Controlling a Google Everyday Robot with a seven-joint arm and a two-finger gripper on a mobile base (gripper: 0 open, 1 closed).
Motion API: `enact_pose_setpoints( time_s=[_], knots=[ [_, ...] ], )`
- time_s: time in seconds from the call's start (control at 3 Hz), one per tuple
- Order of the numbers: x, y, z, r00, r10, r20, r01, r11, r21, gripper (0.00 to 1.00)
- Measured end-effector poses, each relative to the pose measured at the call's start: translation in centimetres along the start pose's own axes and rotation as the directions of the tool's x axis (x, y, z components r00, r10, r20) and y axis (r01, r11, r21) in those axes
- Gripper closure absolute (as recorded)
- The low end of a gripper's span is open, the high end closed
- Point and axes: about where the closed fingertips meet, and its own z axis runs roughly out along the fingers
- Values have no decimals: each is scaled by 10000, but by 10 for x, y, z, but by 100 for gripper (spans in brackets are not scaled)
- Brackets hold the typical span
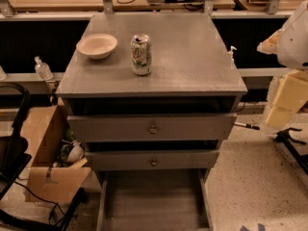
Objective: Close bottom drawer
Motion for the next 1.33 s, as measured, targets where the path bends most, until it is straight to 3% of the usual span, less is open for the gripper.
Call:
enact_pose_setpoints(
  time_s=[0.67, 1.0, 1.33],
  knots=[
    [-9, 1, -10, 9994, -164, -313, 173, 9994, 289, 0],
    [-16, 31, -31, 9995, -216, -215, 238, 9940, 1065, 0],
    [33, 78, -11, 9981, 610, 65, -611, 9816, 1810, 0]
  ],
)
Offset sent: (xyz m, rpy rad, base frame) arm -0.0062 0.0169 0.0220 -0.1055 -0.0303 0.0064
